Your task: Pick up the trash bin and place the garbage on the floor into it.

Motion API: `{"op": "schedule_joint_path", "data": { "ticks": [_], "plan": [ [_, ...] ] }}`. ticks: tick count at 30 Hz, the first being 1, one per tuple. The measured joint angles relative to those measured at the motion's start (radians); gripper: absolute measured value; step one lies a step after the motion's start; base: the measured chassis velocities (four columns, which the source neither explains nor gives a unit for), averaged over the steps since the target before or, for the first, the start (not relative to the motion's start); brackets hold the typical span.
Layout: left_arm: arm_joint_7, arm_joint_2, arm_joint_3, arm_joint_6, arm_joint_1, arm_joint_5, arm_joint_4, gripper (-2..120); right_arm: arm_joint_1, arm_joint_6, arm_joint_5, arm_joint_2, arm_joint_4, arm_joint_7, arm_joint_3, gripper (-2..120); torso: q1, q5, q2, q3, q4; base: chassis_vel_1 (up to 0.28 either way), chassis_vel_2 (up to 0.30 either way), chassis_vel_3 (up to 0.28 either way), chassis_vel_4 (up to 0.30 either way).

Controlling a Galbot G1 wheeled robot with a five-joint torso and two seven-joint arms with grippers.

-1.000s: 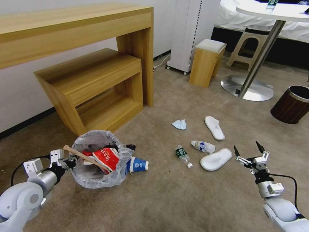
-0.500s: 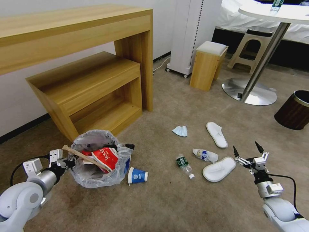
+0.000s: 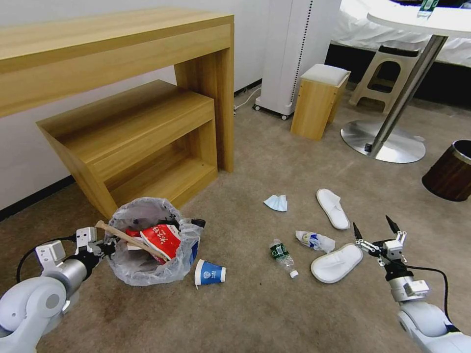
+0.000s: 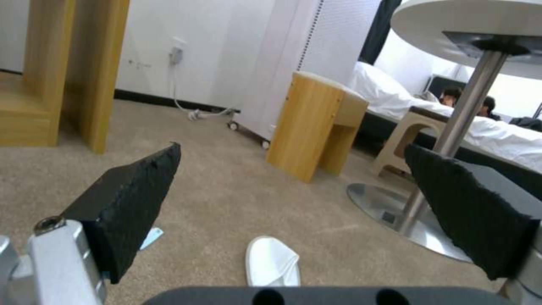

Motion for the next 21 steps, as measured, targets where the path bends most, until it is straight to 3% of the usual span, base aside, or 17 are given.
{"op": "schedule_joint_path", "data": {
  "ticks": [13, 21],
  "plan": [
    [0.001, 0.004, 0.0, 0.0, 0.002, -0.003, -0.004, 0, -0.012, -0.003, -0.012, -0.003, 0.01, -0.003, 0.018, 100, 0.0, 0.0, 0.0, 0.0, 0.0, 0.0, 0.0, 0.0, 0.0],
    [0.004, -0.004, -0.001, -0.006, 0.007, 0.002, -0.006, 0, -0.012, -0.003, -0.02, 0.003, 0.009, -0.004, 0.016, 100, 0.0, 0.0, 0.0, 0.0, 0.0001, -0.076, 0.073, 0.068, -0.078]
  ]
}}
